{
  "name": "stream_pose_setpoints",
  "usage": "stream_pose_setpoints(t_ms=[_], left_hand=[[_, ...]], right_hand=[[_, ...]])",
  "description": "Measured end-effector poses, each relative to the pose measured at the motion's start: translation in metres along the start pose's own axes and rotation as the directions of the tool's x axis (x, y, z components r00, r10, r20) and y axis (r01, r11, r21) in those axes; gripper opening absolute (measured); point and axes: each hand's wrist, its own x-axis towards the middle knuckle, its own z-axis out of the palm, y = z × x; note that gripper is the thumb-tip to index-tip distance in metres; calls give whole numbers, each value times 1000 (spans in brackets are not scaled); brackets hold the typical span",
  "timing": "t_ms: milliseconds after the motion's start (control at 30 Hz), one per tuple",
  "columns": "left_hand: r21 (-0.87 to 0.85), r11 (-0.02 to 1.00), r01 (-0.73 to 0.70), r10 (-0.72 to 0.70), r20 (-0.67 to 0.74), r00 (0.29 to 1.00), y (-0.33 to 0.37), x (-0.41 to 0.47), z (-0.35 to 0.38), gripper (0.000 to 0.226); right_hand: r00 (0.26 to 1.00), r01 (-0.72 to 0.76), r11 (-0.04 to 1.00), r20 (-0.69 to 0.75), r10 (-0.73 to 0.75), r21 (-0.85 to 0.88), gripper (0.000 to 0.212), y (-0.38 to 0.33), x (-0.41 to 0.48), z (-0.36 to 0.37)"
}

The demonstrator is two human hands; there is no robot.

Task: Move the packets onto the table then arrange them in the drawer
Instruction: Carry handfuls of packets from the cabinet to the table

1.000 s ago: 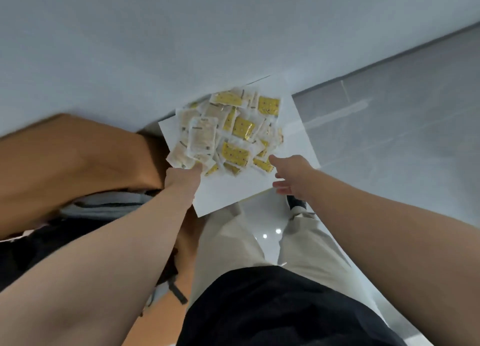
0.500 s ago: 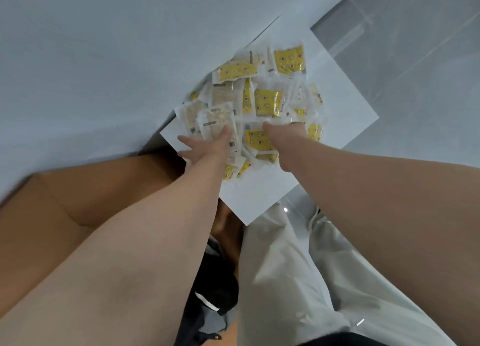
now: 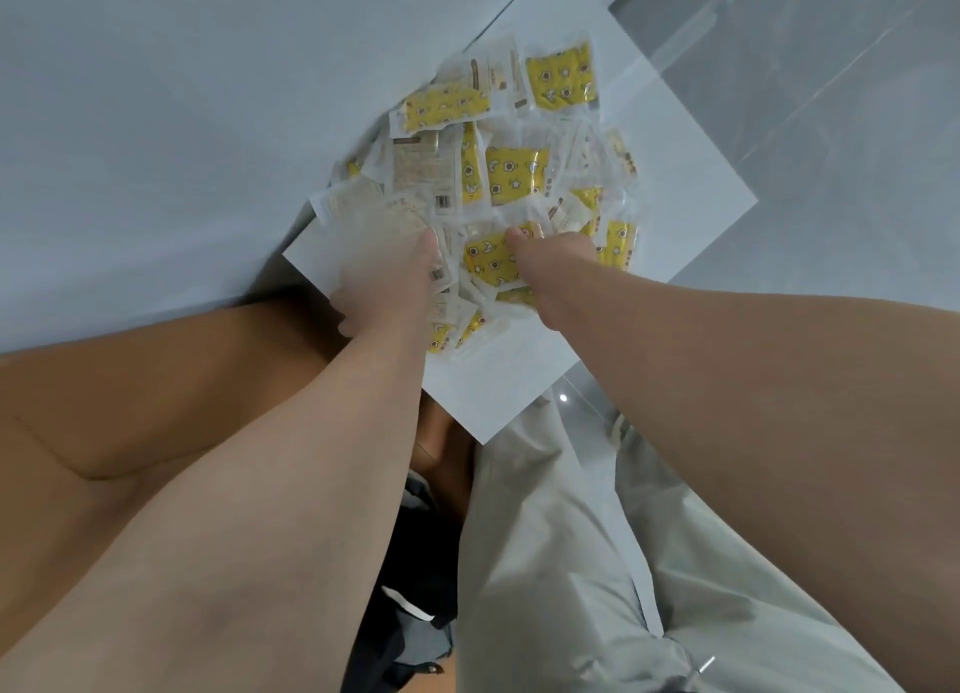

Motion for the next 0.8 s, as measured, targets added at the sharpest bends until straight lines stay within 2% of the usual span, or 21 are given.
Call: stream_pose_setpoints(t_ms=[67, 167, 233, 400, 467, 567, 700, 800], left_hand=[[-26, 1000, 8, -8, -5, 1000, 1, 2, -1, 106], [-88, 994, 66, -67, -6, 998, 4, 3, -5, 100], [-112, 988, 103, -102, 19, 995, 6, 3, -8, 95], [-379, 914, 143, -102, 126, 987, 5, 10, -14, 76], [-424, 890, 165, -107, 157, 982, 4, 10, -17, 77], [-447, 876, 182, -102, 196, 975, 7, 9, -19, 80], [-393, 894, 217, -138, 219, 966, 11, 7, -20, 63], [-359, 902, 239, -183, 184, 966, 13, 7, -21, 65]], right_hand=[[998, 8, 1000, -56, -7, 20, 51, 4, 1, -1], [1000, -9, 999, -23, 10, 52, 56, 3, -5, 1], [999, -31, 991, -4, 32, 130, 51, 4, -6, 0], [1000, -19, 985, 5, 19, 170, 46, 11, -2, -7], [1000, -17, 981, 8, 16, 192, 42, 12, -1, -10], [1000, -19, 973, 24, 14, 229, 28, 12, -1, -10], [999, -22, 971, 42, 12, 239, 46, 9, -2, -9], [999, -4, 974, 34, -4, 226, 48, 7, -2, -8]])
